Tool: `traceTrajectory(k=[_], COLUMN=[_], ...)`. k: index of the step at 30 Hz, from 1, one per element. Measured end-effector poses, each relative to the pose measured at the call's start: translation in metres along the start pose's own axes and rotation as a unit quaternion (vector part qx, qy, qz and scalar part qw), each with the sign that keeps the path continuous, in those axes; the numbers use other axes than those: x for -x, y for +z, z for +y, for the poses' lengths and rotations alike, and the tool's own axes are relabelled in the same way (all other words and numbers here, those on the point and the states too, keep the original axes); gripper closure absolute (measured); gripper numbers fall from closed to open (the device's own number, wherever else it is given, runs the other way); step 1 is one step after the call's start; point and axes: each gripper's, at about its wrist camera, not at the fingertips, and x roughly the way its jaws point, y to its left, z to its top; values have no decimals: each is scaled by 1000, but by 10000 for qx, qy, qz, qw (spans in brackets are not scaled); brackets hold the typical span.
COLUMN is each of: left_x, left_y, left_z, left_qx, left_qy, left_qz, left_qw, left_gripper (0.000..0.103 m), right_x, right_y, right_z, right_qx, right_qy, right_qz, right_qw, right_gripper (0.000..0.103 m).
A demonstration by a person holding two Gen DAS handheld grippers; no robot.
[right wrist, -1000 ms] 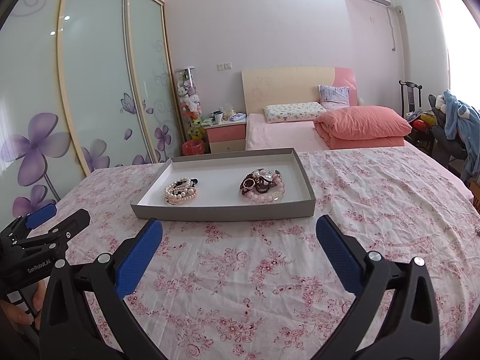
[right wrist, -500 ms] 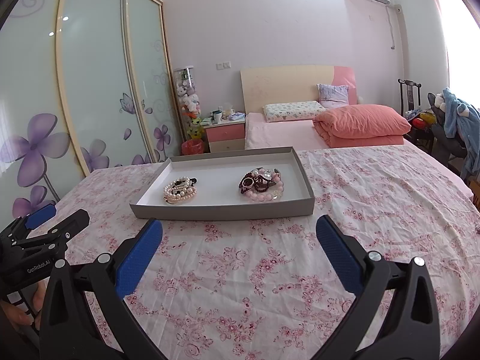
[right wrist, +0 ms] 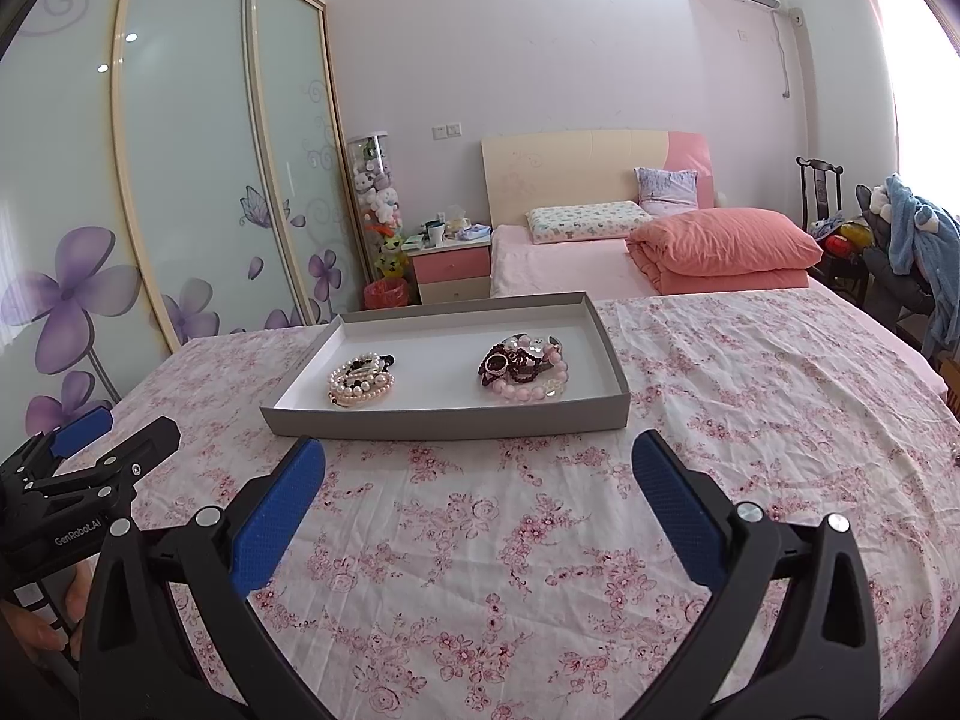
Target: Organize jewelry
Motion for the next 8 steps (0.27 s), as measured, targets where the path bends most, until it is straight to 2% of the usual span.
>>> traceTrajectory(k=[8], left_x=[-1], left_y=[-2], left_z=[2], left_qx=[27], left_qy=[6], left_qz=[39], left_qw=[10000], left_gripper=[4], right_x=[0], right_y=[0], right_z=[0], right_qx=[3], right_qy=[5], right_qz=[3], right_qw=[10000], right_gripper=[2])
